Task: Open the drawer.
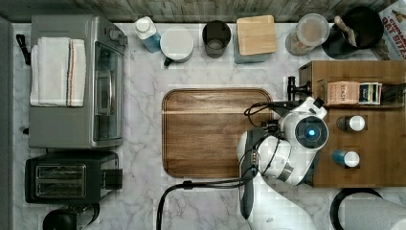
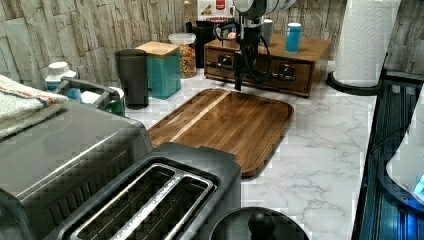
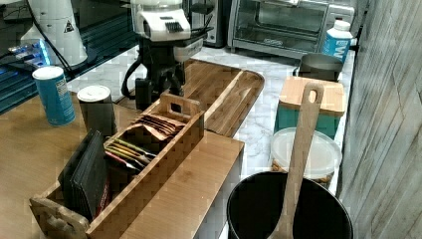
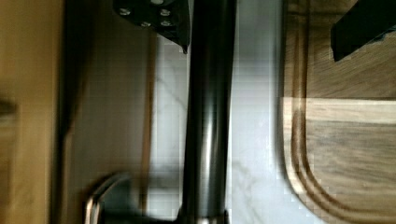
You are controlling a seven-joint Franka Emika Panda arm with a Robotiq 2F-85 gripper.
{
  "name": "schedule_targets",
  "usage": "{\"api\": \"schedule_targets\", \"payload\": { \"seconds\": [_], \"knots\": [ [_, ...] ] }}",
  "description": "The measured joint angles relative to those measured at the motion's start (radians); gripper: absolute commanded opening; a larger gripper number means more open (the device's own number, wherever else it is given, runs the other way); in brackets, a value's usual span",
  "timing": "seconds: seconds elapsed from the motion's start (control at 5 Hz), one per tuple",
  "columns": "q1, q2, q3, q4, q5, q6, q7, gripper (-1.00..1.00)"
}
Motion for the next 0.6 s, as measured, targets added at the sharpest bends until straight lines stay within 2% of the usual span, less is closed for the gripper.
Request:
{"api": "schedule_targets", "payload": {
  "seconds": [0.2, 0.4, 0.6],
  "knots": [
    [-0.004, 0.017, -0.003, -0.002, 0.022, -0.003, -0.001, 1.00],
    [0.024, -0.009, -0.027, 0.004, 0.008, -0.103, 0.033, 1.00],
    [0.033, -0.043, -0.024, -0.014, 0.036, -0.105, 0.046, 1.00]
  ]
}}
